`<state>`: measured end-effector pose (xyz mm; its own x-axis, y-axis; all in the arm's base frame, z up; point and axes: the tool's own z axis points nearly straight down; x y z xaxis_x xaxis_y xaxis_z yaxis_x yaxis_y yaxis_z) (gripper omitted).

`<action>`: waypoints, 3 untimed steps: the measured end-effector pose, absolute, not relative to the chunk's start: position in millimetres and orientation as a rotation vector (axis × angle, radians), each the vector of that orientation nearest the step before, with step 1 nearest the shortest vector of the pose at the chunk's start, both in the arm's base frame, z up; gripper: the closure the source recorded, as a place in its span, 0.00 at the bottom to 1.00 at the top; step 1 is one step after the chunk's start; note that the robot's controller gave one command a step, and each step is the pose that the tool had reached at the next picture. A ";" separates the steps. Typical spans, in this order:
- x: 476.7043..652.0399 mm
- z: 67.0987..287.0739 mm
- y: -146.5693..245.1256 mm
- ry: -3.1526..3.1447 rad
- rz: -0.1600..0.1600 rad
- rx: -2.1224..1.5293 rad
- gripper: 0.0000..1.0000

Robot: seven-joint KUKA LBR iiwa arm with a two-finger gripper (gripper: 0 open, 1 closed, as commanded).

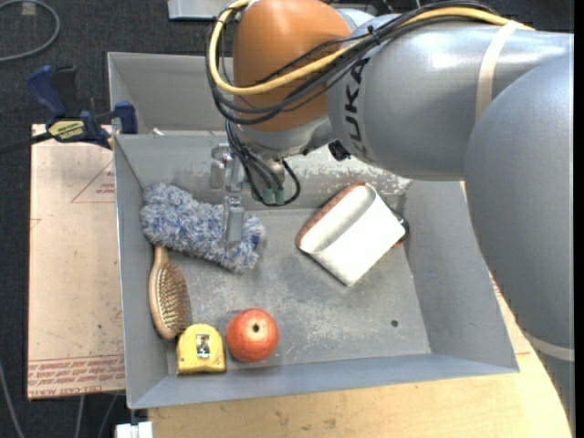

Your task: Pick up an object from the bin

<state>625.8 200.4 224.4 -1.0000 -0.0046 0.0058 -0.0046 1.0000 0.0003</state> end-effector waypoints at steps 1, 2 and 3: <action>627.0 229.8 199.1 -3.143 -0.003 0.001 0.00; 630.1 171.1 181.6 -3.146 -0.005 -0.057 0.00; 625.1 95.2 157.3 -3.146 -0.006 -0.073 0.00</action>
Offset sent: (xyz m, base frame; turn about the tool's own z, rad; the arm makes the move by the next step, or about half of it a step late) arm 0.0065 -0.0498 -0.1544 0.1091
